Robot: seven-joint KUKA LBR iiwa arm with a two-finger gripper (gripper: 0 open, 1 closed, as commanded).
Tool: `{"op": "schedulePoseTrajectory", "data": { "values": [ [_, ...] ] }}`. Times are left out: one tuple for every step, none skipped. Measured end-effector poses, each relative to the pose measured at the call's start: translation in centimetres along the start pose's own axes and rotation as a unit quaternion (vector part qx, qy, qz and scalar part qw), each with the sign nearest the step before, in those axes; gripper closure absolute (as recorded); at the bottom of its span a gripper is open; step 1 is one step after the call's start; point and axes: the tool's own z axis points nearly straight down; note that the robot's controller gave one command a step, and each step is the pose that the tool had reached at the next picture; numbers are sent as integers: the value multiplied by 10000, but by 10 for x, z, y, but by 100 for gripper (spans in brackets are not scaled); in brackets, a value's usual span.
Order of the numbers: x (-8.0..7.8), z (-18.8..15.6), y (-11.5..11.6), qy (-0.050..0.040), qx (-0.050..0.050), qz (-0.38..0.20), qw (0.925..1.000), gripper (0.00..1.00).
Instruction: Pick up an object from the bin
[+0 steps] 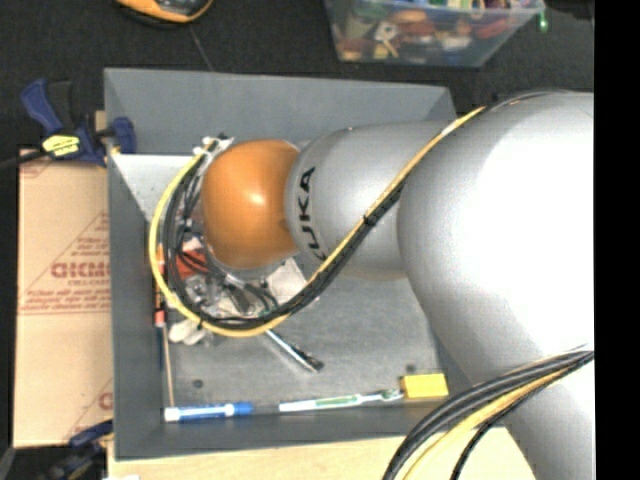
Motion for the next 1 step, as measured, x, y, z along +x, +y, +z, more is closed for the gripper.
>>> {"op": "schedulePoseTrajectory", "data": {
  "values": [
    [0,-35,0,7,1,10,10000,100]
  ]
}}
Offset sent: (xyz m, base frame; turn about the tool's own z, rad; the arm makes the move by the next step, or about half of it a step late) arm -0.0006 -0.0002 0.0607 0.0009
